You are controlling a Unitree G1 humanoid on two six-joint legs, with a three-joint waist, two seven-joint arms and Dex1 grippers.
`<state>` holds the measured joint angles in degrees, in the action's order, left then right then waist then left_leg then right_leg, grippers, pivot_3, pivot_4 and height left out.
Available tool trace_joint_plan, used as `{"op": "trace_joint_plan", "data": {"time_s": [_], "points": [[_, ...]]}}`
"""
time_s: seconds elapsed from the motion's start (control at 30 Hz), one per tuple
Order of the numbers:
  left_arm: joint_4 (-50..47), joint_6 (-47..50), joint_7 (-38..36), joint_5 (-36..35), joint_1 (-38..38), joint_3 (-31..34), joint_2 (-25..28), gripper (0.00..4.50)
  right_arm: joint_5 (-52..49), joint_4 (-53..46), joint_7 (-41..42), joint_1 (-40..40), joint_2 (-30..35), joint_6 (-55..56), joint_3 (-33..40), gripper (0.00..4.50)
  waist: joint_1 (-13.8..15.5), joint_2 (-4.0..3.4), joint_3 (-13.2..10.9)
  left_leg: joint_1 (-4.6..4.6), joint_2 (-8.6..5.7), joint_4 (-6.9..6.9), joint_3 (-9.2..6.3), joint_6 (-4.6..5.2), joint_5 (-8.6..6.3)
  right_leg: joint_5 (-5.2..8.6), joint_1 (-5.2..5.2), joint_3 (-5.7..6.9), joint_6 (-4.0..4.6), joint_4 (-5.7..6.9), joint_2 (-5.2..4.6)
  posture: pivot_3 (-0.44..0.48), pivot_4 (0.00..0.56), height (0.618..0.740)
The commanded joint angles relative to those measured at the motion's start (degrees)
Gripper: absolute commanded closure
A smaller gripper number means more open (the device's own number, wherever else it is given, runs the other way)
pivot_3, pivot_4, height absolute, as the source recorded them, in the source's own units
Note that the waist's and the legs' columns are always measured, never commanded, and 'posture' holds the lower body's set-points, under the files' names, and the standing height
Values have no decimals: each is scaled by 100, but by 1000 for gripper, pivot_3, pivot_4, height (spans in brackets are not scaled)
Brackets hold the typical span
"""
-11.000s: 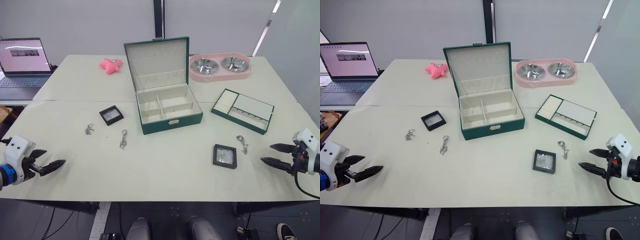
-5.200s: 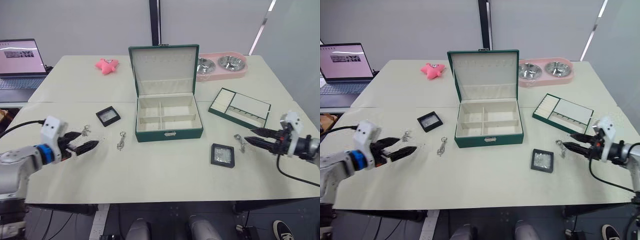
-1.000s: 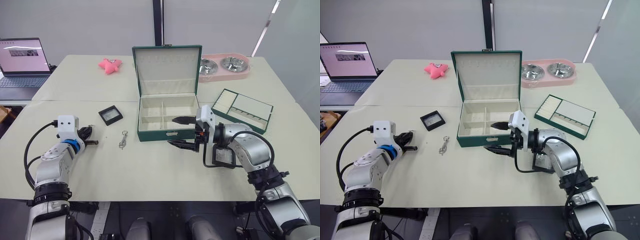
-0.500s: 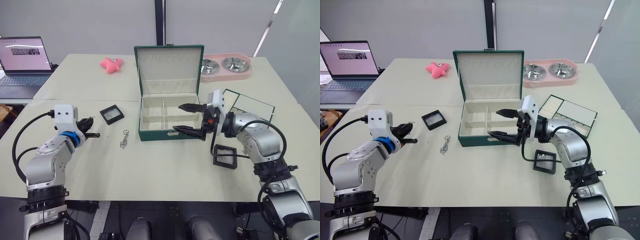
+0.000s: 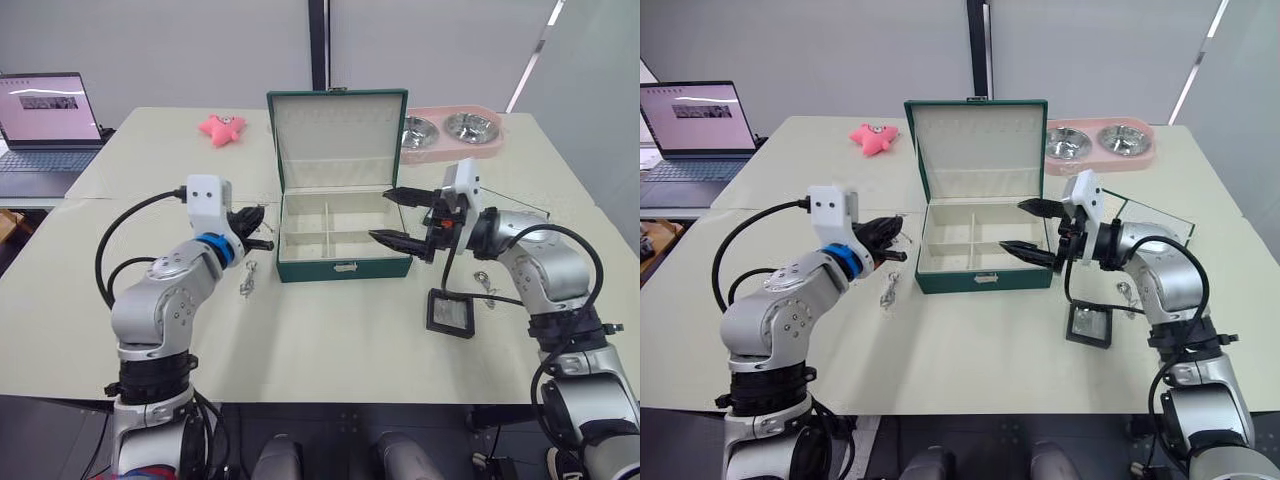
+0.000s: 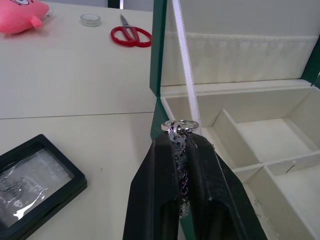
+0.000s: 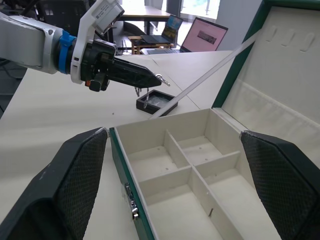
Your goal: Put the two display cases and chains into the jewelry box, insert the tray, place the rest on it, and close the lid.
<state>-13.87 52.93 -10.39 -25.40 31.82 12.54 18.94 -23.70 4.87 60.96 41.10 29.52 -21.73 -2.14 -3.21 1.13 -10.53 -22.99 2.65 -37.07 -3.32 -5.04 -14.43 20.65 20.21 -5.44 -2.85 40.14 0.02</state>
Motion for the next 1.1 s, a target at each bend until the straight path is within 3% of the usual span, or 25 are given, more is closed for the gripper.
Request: {"op": "trace_joint_plan", "data": {"time_s": [0.03,0.23,0.53,1.1], "points": [[-210,-23,77,-34,249,-208,-190,4493,-34,-130,-53,11,127,106,226,0,10,0,0,-1,-1,0,0,0,0,0,-1,1,0,-2,0,0,150,740],[74,-154,172,66,534,-403,-506,4493,-45,-186,-148,-56,235,83,319,0,12,1,0,-2,-1,1,2,-19,11,0,-2,-2,-1,-10,-1,0,150,740],[1232,-820,418,575,973,-635,-954,4493,-66,-216,-222,-113,370,48,384,0,32,1,-1,-3,-4,2,5,-20,11,-1,-3,-3,-1,-14,-1,0,150,740],[2590,-1744,263,928,1389,-658,-1110,4493,-2,126,-411,-77,362,127,475,0,36,2,-1,-4,-5,2,6,-21,12,-1,-3,-3,-1,-15,-2,0,150,740]]}}
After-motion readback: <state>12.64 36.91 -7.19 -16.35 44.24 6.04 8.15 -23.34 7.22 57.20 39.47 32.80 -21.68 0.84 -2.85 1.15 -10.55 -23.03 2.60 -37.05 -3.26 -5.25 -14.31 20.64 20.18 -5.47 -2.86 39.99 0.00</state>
